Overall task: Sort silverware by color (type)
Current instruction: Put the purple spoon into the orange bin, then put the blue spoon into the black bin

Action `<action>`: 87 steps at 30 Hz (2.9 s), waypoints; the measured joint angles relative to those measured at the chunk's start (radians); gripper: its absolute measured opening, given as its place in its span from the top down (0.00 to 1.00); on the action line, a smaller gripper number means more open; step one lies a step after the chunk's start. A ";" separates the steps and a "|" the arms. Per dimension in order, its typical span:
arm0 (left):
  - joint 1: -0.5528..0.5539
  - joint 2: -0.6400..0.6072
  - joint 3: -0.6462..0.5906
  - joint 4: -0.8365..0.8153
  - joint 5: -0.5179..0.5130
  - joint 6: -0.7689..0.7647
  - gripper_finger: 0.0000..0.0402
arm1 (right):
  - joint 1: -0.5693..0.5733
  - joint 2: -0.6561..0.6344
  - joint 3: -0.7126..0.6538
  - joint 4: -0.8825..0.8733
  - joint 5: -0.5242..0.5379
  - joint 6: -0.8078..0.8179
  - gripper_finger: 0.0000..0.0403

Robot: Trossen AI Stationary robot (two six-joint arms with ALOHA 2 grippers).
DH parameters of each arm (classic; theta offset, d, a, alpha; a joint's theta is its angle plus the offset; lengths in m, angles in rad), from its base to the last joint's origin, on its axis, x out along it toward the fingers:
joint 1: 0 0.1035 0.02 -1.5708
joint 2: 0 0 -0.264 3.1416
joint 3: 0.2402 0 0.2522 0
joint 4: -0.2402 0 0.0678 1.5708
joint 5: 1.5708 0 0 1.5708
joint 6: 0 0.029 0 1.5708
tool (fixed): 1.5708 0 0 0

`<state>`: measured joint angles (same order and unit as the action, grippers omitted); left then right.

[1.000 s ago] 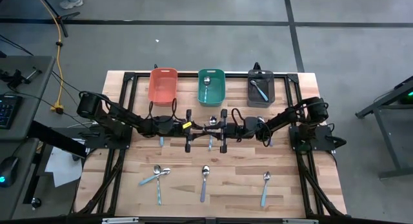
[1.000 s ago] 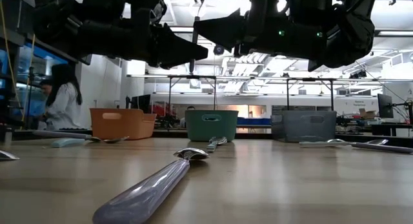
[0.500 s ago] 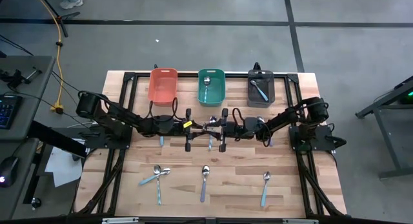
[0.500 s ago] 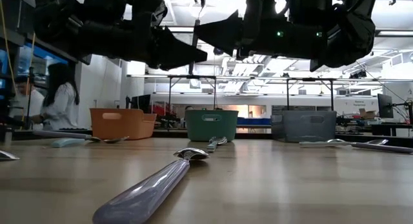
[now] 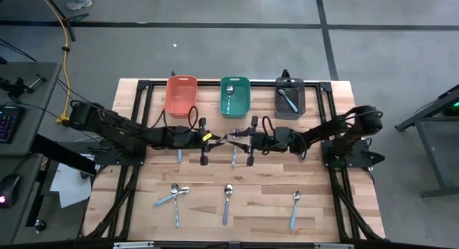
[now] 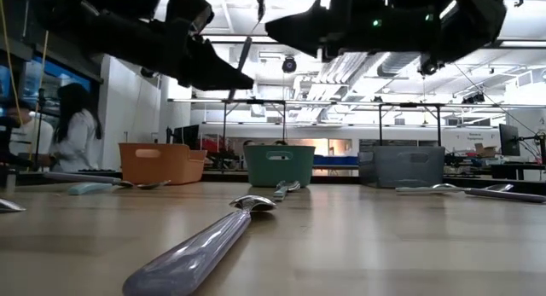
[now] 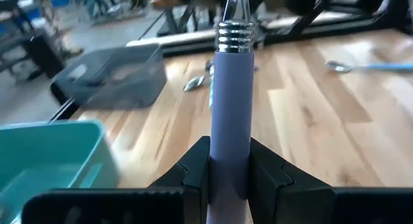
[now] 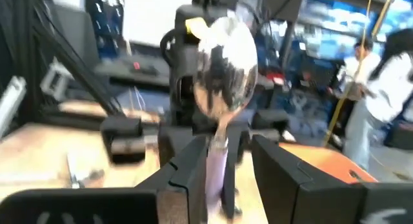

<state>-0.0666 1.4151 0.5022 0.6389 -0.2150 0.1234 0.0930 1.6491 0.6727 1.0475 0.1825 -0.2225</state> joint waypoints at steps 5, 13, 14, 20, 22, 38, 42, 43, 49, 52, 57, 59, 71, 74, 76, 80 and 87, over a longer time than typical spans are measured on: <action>0.025 -0.199 0.006 -0.300 -0.104 -0.079 0.86 | 0.020 -0.158 -0.001 -0.346 0.115 0.015 0.76; 0.269 -0.457 0.094 -0.919 -0.245 -0.305 0.86 | 0.063 -0.322 -0.001 -0.696 0.289 0.078 0.85; 0.324 -0.460 0.114 -0.968 -0.216 -0.311 0.86 | 0.065 -0.332 -0.001 -0.713 0.298 0.088 0.86; 0.649 -0.362 0.243 -1.153 0.088 -0.240 0.86 | 0.066 -0.342 -0.001 -0.728 0.307 0.092 0.91; 0.730 -0.305 0.280 -1.204 0.121 -0.207 0.86 | 0.066 -0.342 -0.001 -0.731 0.307 0.092 0.92; 0.943 0.061 0.341 -1.245 0.180 -0.112 0.86 | 0.066 -0.342 -0.001 -0.781 0.306 0.118 0.94; 0.971 0.100 0.341 -1.245 0.179 -0.111 0.86 | 0.066 -0.342 -0.001 -0.782 0.306 0.118 0.94; 0.978 0.108 0.341 -1.245 0.180 -0.111 0.86 | 0.066 -0.342 -0.001 -0.782 0.306 0.118 0.94; 0.997 0.127 0.341 -1.246 0.178 -0.100 0.86 | 0.066 -0.342 -0.001 -0.781 0.306 0.118 0.94; 1.003 0.127 0.341 -1.241 0.179 -0.101 0.84 | 0.066 -0.342 -0.001 -0.781 0.306 0.118 0.94; 1.004 0.126 0.341 -1.240 0.178 -0.101 0.72 | 0.066 -0.342 -0.001 -0.781 0.306 0.118 0.94; 1.004 0.126 0.341 -1.240 0.179 -0.090 0.70 | 0.066 -0.342 -0.001 -0.781 0.306 0.118 0.94; 0.961 0.010 0.341 -1.192 0.203 -0.067 0.83 | 0.066 -0.342 -0.001 -0.782 0.305 0.112 0.94; 0.938 0.003 0.341 -1.146 0.242 -0.068 0.92 | 0.065 -0.342 -0.001 -0.782 0.305 0.110 0.94; 0.929 0.015 0.341 -1.109 0.268 -0.066 0.96 | 0.065 -0.342 -0.001 -0.782 0.305 0.109 0.94; 0.915 0.058 0.341 -1.007 0.303 -0.061 0.99 | 0.065 -0.342 -0.001 -0.782 0.305 0.109 0.94; 0.935 0.138 0.341 -0.845 0.299 -0.059 1.00 | 0.065 -0.342 -0.001 -0.782 0.305 0.106 0.94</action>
<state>0.8681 1.5529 0.8428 -0.2057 0.0837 0.0643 0.1577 1.3075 0.6720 0.2651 0.4873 -0.1162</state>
